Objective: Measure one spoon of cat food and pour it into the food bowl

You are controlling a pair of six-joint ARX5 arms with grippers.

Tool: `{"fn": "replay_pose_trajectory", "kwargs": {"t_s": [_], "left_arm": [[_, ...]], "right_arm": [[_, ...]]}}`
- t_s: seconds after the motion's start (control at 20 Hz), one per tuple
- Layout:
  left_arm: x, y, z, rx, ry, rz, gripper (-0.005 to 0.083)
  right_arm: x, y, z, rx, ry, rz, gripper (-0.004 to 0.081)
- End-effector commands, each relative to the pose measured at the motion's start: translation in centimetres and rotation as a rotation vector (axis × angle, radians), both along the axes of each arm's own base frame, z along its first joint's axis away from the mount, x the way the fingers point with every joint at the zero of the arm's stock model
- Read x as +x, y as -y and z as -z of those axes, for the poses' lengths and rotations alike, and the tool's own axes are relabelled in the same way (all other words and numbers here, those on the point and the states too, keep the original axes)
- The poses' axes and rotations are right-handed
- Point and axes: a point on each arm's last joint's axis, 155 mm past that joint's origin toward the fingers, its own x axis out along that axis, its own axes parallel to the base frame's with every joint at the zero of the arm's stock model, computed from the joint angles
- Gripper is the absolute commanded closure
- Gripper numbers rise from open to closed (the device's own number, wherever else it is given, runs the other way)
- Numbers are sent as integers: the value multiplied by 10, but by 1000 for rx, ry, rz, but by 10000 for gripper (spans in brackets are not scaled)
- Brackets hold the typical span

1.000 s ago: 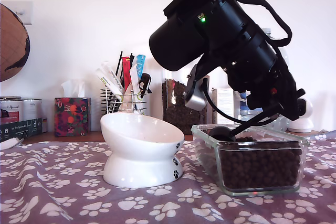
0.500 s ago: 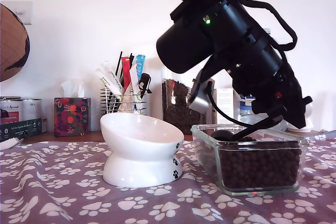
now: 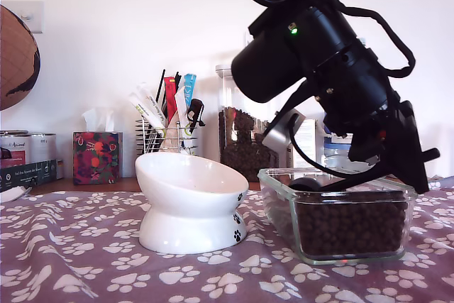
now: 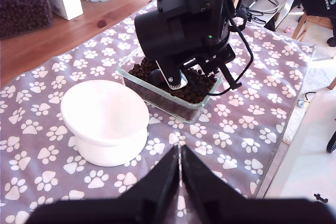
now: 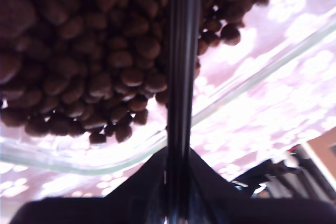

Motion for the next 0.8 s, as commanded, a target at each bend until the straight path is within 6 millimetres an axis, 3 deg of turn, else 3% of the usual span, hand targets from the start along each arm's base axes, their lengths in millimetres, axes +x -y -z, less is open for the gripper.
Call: {"fn": "replay_pose_trajectory", "kwargs": {"t_s": [0.0,0.4,0.75], "left_arm": [[1,1,2,-3,1,-1,796],[14,11,7,10,-16,-1,796],[23,17,24,70,-34,20,796]], "right_arm": [[-11,3,10,13,-55,29,783],[-33,-14,21,184,-163,174,783],[-37,-19,13,296,-174,282,783]]}}
